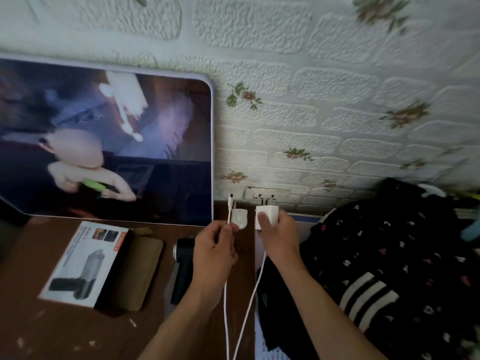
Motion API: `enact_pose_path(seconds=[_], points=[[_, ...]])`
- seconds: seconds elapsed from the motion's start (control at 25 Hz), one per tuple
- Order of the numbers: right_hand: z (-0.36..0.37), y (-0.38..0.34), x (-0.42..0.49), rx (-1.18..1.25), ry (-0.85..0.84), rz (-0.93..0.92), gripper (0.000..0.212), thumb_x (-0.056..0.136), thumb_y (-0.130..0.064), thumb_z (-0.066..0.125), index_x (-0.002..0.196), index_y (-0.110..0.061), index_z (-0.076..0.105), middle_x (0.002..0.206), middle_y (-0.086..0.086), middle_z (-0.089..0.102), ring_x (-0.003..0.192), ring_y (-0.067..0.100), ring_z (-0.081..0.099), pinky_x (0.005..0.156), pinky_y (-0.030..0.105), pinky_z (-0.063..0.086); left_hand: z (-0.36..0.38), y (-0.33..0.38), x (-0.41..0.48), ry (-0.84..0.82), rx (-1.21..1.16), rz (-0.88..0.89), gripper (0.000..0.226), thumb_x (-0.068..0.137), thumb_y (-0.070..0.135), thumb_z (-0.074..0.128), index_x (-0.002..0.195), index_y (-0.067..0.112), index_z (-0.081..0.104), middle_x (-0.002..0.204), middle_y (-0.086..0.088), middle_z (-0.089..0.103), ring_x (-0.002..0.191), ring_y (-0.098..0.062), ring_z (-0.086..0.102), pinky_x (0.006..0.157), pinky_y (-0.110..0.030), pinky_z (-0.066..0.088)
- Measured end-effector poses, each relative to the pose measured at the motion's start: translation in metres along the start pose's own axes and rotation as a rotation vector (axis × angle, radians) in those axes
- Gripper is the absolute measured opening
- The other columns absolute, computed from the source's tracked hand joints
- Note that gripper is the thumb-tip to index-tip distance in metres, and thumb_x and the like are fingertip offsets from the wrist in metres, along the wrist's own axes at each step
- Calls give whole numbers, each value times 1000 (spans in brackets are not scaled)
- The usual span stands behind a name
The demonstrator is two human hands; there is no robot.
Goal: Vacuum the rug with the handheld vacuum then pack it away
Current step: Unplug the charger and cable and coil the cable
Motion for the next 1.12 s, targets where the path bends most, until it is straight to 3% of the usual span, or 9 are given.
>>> enact_pose_path(seconds=[0.08,0.16,0.32,0.52,0.64,0.76,0.92,1.04,1.12], points=[[-12,-25,-21,324,-61,38,16,97,-26,59,104,-12,60,87,12,72,65,27,73,55,39,60,3,17,-7,-2,33,47,24,100,13,44,89,5,64,57,-1,48,50,-15,44,49,-30,40],[-32,-51,-48,491,-60,30,12,98,-28,58,105,-18,60,85,12,73,62,26,73,51,35,57,7,43,-23,-12,80,112,23,99,14,47,88,11,67,65,-2,64,58,-19,59,57,-30,52],[-66,-100,-111,734,-77,-44,13,99,-25,57,109,-24,65,97,8,77,86,21,75,74,38,61,13,102,-66,-49,212,300,16,93,14,59,93,18,73,86,2,76,81,-11,72,76,-33,60],[-90,-149,-164,954,-124,-94,26,100,-21,53,120,-6,58,112,28,68,107,39,67,96,55,50,14,176,-122,-24,287,648,9,81,10,73,85,19,72,77,9,72,74,-6,68,68,-16,53],[-110,-172,-186,971,-113,-146,29,101,-23,51,117,0,53,102,31,64,93,38,61,86,60,49,16,207,-152,-47,410,867,10,79,15,75,81,23,70,76,13,68,76,-9,65,67,-17,49],[-128,-186,-205,951,-130,-169,31,99,-24,55,119,-1,52,95,20,65,87,33,59,73,45,44,17,223,-168,-61,455,963,14,78,13,76,85,24,71,81,15,66,80,-11,62,70,-26,50],[-155,-204,-232,1063,-187,-217,30,88,2,66,114,-8,56,82,9,69,65,13,70,53,26,55,12,224,-192,-114,371,852,20,80,16,73,97,23,66,90,7,66,81,-15,64,68,-22,53],[-182,-208,-244,1018,-135,-280,35,85,10,65,109,-12,55,64,2,55,42,3,53,42,23,46,25,197,-216,-396,202,363,21,87,25,68,107,21,62,95,1,71,90,-15,69,78,-24,56],[-205,-206,-254,981,-103,-333,33,84,8,68,104,-14,53,62,1,48,39,5,41,38,22,36,37,176,-244,-594,303,210,20,92,29,61,103,12,64,77,-2,69,76,-20,68,72,-26,55]])
Point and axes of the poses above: each hand's wrist, its own x-axis towards the middle knuckle, its own z-axis out of the palm, y = z × x, the point moved 6 cm from there along x, towards the middle knuckle
